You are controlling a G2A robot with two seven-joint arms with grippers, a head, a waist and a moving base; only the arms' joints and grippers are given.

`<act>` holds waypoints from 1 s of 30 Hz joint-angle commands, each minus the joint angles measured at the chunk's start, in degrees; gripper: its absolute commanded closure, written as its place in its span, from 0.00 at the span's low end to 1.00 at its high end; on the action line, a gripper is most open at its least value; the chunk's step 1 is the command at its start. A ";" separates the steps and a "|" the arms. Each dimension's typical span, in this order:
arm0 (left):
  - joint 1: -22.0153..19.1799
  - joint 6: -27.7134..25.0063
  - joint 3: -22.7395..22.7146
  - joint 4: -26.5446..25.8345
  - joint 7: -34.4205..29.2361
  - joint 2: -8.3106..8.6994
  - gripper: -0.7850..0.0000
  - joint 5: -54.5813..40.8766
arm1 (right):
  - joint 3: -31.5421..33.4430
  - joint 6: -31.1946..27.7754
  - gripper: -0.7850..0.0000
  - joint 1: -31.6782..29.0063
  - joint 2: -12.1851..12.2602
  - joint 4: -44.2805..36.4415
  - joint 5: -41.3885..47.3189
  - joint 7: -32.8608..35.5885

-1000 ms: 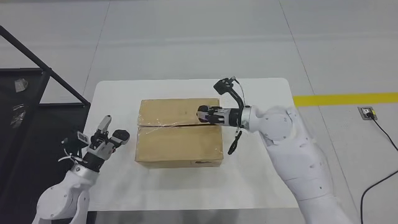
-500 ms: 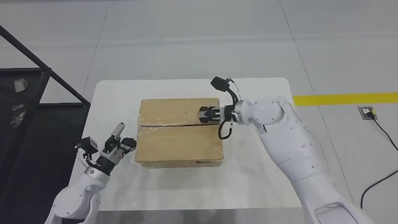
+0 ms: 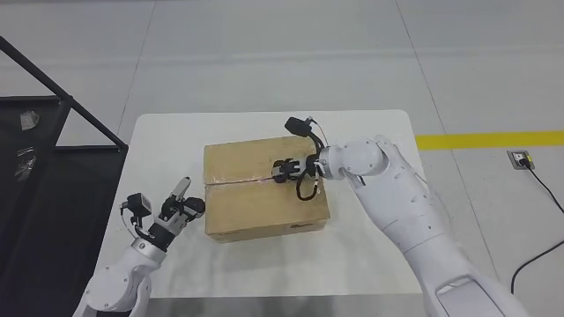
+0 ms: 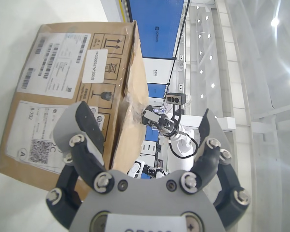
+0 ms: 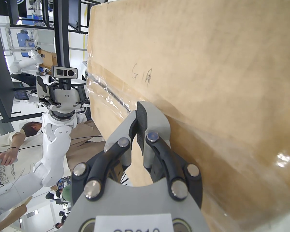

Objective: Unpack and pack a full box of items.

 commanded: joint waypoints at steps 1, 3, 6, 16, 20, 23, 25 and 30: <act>0.23 -0.11 0.33 -0.32 0.04 -0.02 0.00 0.06 | -1.15 0.16 1.00 0.77 -0.69 1.81 0.89 -0.45; 0.41 -0.23 0.68 -0.53 0.07 -0.05 0.00 0.10 | -2.49 0.06 1.00 1.60 -1.54 3.48 1.77 -1.01; 0.59 -0.33 1.28 -0.83 -0.07 -0.08 0.00 0.20 | -4.68 -0.53 1.00 2.79 -2.95 5.63 2.77 -1.78; 1.14 -0.75 2.84 -1.74 -0.26 -0.19 0.00 0.19 | -11.62 -3.57 1.00 5.87 -8.42 11.43 5.68 -4.17; 1.27 -0.85 3.01 -1.74 -0.53 -0.16 0.00 0.12 | -13.42 -5.83 1.00 6.75 -10.47 13.85 7.40 -3.76; 1.31 -1.02 2.99 -1.70 -0.67 -0.14 0.00 0.00 | -14.35 -8.37 1.00 7.21 -11.83 15.49 8.96 -2.70; 1.35 -1.07 2.86 -1.69 -0.72 -0.12 0.00 -0.22 | -14.68 -10.23 1.00 7.50 -12.55 16.53 9.84 -2.47; 1.32 -1.03 1.95 -1.50 -1.05 0.01 0.00 -0.97 | -14.60 -12.20 1.00 9.43 -13.22 20.04 9.89 -3.45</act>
